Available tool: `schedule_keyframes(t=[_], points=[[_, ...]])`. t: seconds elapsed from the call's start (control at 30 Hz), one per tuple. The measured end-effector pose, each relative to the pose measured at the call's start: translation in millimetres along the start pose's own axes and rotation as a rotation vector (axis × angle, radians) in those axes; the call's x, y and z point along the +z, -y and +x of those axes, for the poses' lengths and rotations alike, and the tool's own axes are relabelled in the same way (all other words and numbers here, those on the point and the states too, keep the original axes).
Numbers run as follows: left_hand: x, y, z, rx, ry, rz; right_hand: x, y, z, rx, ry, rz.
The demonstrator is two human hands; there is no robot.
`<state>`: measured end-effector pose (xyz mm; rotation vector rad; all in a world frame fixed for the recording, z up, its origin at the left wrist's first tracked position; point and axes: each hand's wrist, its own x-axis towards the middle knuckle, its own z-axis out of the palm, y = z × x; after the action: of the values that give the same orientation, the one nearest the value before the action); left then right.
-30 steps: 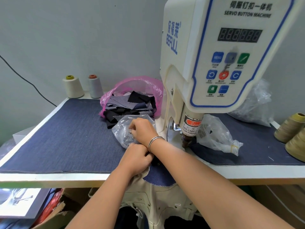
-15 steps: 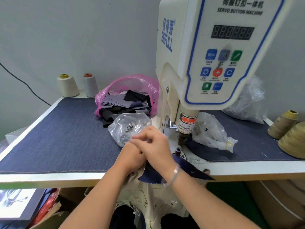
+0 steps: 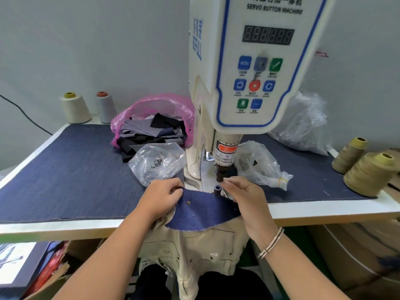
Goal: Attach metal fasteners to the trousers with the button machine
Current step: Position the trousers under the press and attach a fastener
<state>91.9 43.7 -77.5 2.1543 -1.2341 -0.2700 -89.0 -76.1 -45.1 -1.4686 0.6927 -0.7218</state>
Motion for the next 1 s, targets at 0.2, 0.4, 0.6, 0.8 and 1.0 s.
schedule_keyframes(t=[0.2,0.4,0.6,0.8,1.0], points=[[-1.2,-1.5,0.1,-0.011,-0.002,-0.009,3.1,-6.4,5.6,-0.050,0.055,-0.105],[-1.9,-2.9,-0.6,-0.021,-0.003,-0.012,2.8,-7.8,3.6,-0.201,0.034,-0.249],[-1.5,-2.3,-0.8,-0.016,-0.008,-0.019,1.2,-10.1,3.2,-0.270,0.045,-0.306],[-1.6,-2.4,0.2,-0.022,-0.009,-0.039,-0.6,-6.4,-8.6,-0.341,-0.032,-0.227],[0.0,-0.3,1.5,-0.026,-0.007,-0.053,33.3,5.5,-55.6,-0.602,0.113,-0.310]])
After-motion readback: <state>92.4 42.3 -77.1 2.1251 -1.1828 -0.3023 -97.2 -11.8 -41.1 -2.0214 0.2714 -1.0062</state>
